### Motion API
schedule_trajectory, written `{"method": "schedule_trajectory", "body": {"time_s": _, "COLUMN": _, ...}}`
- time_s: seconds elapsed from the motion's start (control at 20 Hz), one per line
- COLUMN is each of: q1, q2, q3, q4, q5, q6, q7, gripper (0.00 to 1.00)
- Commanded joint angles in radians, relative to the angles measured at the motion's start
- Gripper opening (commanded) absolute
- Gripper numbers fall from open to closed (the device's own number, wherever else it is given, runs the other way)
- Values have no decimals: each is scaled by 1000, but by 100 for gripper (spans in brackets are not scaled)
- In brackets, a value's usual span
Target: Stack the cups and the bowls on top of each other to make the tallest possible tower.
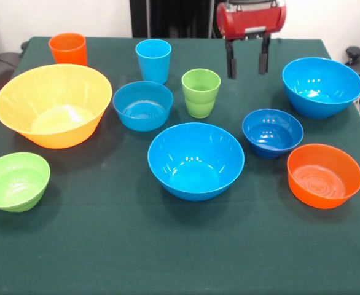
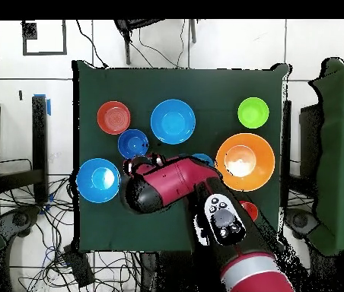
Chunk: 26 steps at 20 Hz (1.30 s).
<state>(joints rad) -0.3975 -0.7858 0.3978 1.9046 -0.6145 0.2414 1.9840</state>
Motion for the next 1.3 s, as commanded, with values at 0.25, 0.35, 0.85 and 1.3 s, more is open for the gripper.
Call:
{"method": "schedule_trajectory", "body": {"time_s": 0.25, "q1": -65, "q2": -21, "q3": 94, "q4": 118, "q5": 10, "q6": 115, "q7": -66, "gripper": 100}}
{"method": "schedule_trajectory", "body": {"time_s": 0.35, "q1": -67, "q2": -12, "q3": 87, "q4": 114, "q5": -3, "q6": 108, "q7": -62, "gripper": 100}}
{"method": "schedule_trajectory", "body": {"time_s": 0.85, "q1": -75, "q2": 73, "q3": 62, "q4": 51, "q5": -68, "q6": 76, "q7": -79, "gripper": 100}}
{"method": "schedule_trajectory", "body": {"time_s": 1.3, "q1": -85, "q2": 139, "q3": 49, "q4": -29, "q5": -135, "q6": 79, "q7": -120, "gripper": 100}}
